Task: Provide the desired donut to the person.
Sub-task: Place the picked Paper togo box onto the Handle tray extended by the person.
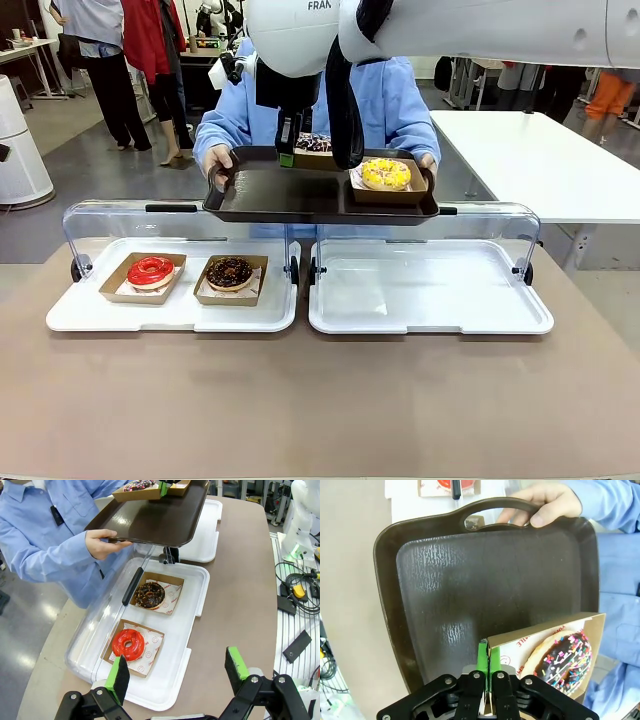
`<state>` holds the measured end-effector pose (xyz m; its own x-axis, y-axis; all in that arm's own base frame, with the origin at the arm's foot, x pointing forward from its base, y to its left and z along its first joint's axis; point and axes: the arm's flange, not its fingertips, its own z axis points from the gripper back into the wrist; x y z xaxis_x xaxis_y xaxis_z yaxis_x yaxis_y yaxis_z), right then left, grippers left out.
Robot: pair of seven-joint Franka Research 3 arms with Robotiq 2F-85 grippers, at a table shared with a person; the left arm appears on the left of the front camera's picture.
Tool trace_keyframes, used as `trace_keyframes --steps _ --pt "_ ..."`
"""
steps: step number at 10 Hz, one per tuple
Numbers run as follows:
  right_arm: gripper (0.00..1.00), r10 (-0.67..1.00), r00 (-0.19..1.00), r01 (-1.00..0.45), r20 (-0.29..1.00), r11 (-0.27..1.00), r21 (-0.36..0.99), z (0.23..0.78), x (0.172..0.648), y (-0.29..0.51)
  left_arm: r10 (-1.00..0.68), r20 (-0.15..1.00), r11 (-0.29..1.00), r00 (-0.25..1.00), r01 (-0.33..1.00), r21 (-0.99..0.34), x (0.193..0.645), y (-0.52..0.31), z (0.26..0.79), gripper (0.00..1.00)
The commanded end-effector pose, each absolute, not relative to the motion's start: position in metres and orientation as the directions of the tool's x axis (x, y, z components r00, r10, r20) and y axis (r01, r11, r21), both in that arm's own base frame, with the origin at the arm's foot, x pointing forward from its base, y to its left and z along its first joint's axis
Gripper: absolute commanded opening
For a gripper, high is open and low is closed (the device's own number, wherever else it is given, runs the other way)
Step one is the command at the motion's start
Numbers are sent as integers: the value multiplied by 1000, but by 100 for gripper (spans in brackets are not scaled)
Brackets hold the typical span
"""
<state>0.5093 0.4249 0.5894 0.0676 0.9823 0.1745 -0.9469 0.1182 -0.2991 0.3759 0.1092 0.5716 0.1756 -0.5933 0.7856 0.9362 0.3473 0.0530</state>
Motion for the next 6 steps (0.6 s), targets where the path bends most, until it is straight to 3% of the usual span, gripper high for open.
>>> trace_keyframes --steps 1,6 --pt "2 983 72 -942 171 124 -311 593 509 424 -580 796 348 174 936 49 375 109 572 100" --pt "2 978 87 -951 188 137 -276 577 513 453 -580 796 348 174 936 49 375 109 572 100"
